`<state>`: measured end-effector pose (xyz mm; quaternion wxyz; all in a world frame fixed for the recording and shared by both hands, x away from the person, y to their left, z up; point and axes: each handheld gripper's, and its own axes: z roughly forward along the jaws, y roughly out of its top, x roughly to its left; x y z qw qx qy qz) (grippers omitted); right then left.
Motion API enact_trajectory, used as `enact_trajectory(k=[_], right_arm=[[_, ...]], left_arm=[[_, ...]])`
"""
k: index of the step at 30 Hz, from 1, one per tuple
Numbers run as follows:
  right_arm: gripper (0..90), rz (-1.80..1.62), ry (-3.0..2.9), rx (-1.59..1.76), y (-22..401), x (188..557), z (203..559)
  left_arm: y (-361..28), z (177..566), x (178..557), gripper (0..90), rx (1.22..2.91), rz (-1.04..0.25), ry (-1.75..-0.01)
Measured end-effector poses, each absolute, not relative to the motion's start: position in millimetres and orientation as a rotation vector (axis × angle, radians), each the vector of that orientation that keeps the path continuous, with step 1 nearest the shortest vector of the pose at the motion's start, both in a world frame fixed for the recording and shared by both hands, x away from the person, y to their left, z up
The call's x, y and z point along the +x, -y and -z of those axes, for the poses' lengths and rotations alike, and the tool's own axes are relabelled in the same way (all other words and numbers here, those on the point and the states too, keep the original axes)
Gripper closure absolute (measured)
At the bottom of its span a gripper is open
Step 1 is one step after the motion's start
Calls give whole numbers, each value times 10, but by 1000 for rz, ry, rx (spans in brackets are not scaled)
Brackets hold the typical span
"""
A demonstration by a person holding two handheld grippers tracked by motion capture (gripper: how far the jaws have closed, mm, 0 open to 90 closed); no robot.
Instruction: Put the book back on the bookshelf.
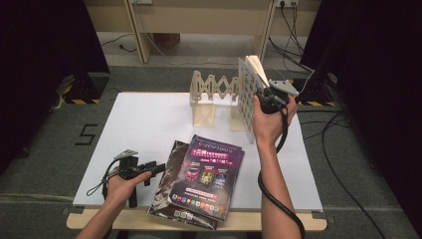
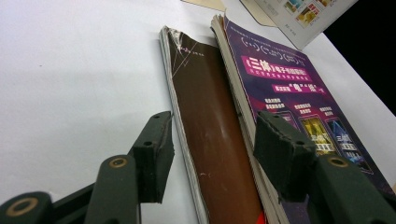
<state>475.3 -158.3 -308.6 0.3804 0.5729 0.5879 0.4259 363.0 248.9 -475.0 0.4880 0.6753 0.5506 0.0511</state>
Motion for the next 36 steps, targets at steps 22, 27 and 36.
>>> enact_trajectory(k=[22,27,36], right_arm=[[578,-1150,-1550,1539,1709,4244,3338],[584,-1135,-1590,1570,1744,4134,3499],[605,-1143,-1691,1641,1694,4017,3806]], left_arm=[[-2309,4762,3730,479,1681,-90,-1312],[-2217,4746,3777,504,1703,-81,-1296],[-2048,4744,3965,540,1747,-68,-1308]])
